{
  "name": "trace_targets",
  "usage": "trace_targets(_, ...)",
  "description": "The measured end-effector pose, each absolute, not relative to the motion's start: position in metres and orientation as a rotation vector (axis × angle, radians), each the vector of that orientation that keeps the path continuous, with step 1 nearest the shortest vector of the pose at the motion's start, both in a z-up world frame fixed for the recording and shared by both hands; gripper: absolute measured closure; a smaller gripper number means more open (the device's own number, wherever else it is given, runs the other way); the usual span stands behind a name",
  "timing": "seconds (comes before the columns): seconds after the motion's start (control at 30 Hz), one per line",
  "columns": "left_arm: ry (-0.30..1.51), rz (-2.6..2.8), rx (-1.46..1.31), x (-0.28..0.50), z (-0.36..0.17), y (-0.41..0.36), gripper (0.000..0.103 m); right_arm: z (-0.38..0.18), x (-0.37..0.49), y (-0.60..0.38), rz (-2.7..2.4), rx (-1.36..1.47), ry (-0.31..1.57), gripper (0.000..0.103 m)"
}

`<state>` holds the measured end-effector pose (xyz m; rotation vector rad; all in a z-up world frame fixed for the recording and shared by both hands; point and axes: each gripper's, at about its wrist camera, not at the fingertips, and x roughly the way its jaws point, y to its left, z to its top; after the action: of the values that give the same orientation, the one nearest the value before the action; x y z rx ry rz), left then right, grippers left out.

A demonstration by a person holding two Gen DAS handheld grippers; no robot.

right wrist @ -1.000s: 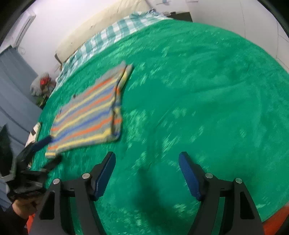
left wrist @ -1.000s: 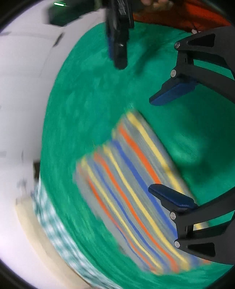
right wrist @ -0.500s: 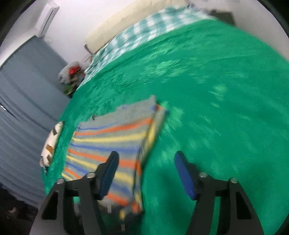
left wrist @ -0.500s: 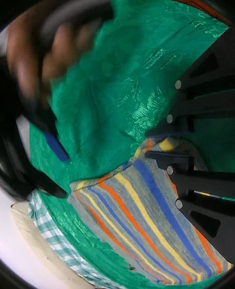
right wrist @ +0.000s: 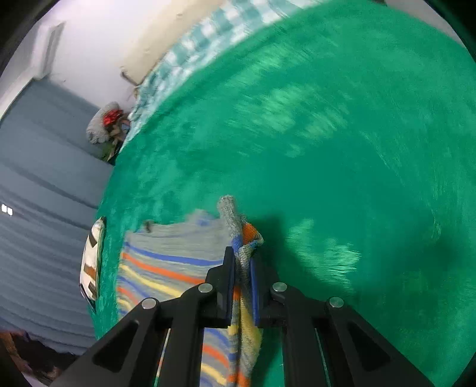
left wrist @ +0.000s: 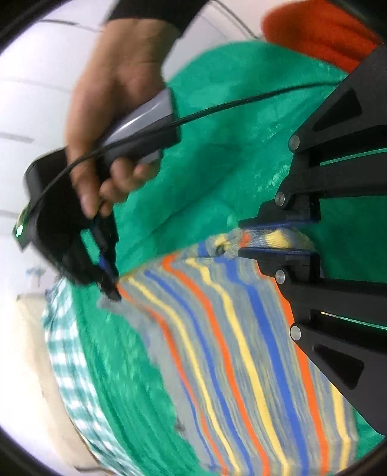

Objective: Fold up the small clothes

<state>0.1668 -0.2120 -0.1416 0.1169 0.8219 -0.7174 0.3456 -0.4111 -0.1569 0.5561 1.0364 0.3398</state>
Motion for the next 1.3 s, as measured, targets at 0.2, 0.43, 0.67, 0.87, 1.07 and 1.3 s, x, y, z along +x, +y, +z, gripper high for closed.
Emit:
trace_targets(0.2, 0.824, -0.575, -0.137, 0.182, -0.113, -0.092, 0.094, -0.111, 0.365, -0.322, 0.462, 0.522, 1.002, 0.094)
trace_targets(0.43, 0.877, -0.374, -0.355, 0.205, -0.138, 0.027, 0.095, -0.128, 0.404, -0.195, 0.525, 0.486, 1.066, 0.094)
trace_targets(0.67, 0.929, -0.273, -0.439, 0.213, -0.171, 0.078, 0.095, -0.167, 0.432, -0.114, 0.506, 0.472, 1.151, 0.094)
trace_targets(0.87, 0.973, -0.229, -0.437, 0.194, -0.188, 0.082, 0.090, -0.197, 0.438, -0.078, 0.525, 0.491, 1.184, 0.093)
trace_targets(1.07, 0.976, -0.142, -0.481, 0.182, -0.185, 0.115, 0.053, -0.199, 0.423, -0.104, 0.668, 0.777, 1.069, 0.050)
trace_targets(1.3, 0.948, -0.284, -0.439, 0.196, -0.154, 0.115, 0.068, -0.149, 0.336, -0.186, 0.561, 0.309, 0.930, 0.050)
